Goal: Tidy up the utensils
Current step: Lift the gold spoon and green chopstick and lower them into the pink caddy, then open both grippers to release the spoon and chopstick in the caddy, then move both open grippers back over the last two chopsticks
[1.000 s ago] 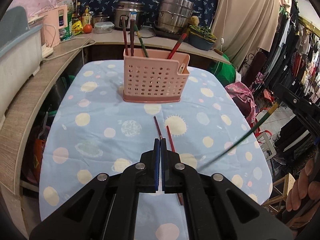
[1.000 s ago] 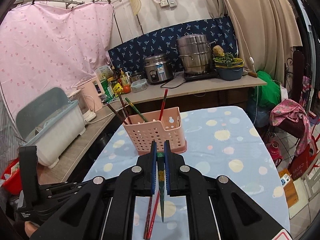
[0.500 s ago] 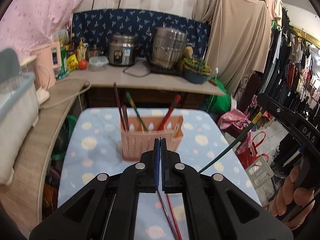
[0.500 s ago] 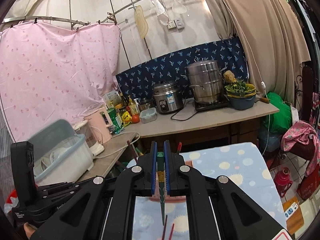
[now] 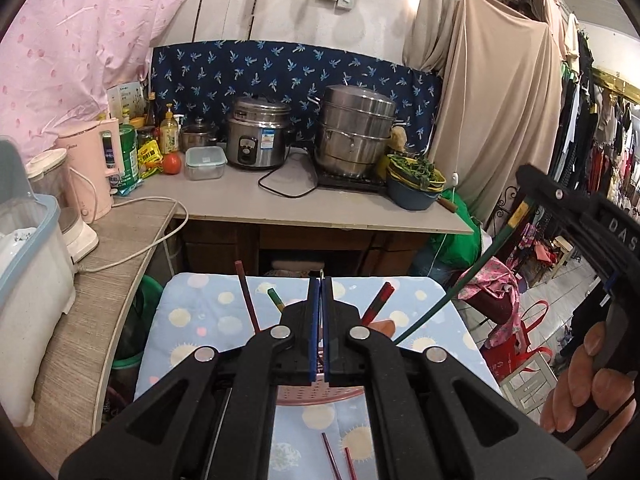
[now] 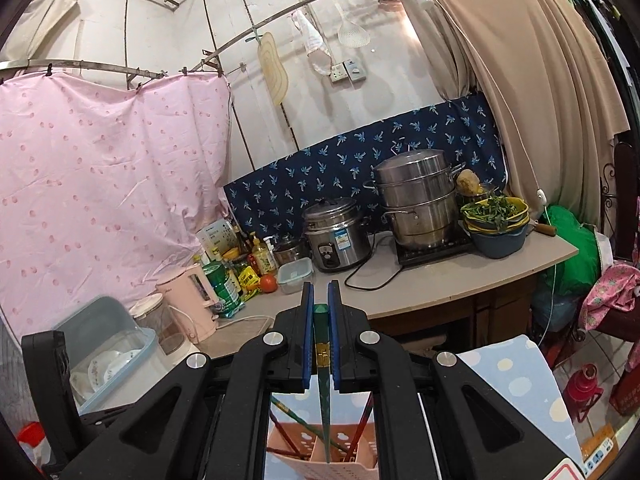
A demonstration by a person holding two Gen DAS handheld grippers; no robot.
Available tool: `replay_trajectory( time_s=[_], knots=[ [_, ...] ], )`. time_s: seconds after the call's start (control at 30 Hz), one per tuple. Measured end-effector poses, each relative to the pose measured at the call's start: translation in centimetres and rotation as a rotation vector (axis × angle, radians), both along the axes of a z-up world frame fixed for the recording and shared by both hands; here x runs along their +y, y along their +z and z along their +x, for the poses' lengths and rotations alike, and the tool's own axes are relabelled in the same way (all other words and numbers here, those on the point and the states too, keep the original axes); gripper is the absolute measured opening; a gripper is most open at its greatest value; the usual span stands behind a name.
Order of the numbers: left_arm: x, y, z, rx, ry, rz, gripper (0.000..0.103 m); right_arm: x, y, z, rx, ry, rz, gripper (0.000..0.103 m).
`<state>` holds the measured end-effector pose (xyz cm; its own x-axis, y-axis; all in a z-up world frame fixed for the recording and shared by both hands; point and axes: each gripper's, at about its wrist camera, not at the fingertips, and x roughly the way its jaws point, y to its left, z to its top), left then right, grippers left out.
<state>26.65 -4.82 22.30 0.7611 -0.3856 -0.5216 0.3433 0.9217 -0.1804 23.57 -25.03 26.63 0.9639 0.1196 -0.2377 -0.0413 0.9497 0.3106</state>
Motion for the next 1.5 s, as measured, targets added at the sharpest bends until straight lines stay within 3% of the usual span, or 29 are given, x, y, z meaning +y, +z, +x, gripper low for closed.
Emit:
replay_trajectory(
  time_s=[0.17, 0.6, 0.73, 0.9, 1.23, 1.5],
  knots=[
    [-0.3, -1.7, 1.9, 0.021, 0.012, 0.021, 0.001, 0.3, -1.7, 2.6, 0.031, 0.001, -0.015, 0.007],
    [-0.2, -6.6, 5.2, 0.110, 0.029, 0.006, 0.001, 1.7, -9.5, 5.9, 0.202, 0.032, -0.045, 0.008],
    [-0.3, -6.4, 4.8, 0.088, 0.034, 0.019, 0.007, 1.6, -9.8, 5.6, 0.202, 0.024, -0.045, 0.021],
    [-0.1, -5.7, 3.9, 0.054, 0.052, 0.023, 0.032, 1.1, -9.2, 4.3, 0.183, 0.018, -0.035, 0.029],
    [1.1, -4.6, 0.9, 0.029, 0.077, 0.025, 0.034, 1.2, -9.2, 0.1, 0.191, 0.018, -0.047, 0.031],
    [2.6, -6.3, -3.2, 0.052, 0.090, 0.038, 0.035, 1.7, -12.4, -5.5, 0.269, 0.042, -0.046, 0.031]
  ],
)
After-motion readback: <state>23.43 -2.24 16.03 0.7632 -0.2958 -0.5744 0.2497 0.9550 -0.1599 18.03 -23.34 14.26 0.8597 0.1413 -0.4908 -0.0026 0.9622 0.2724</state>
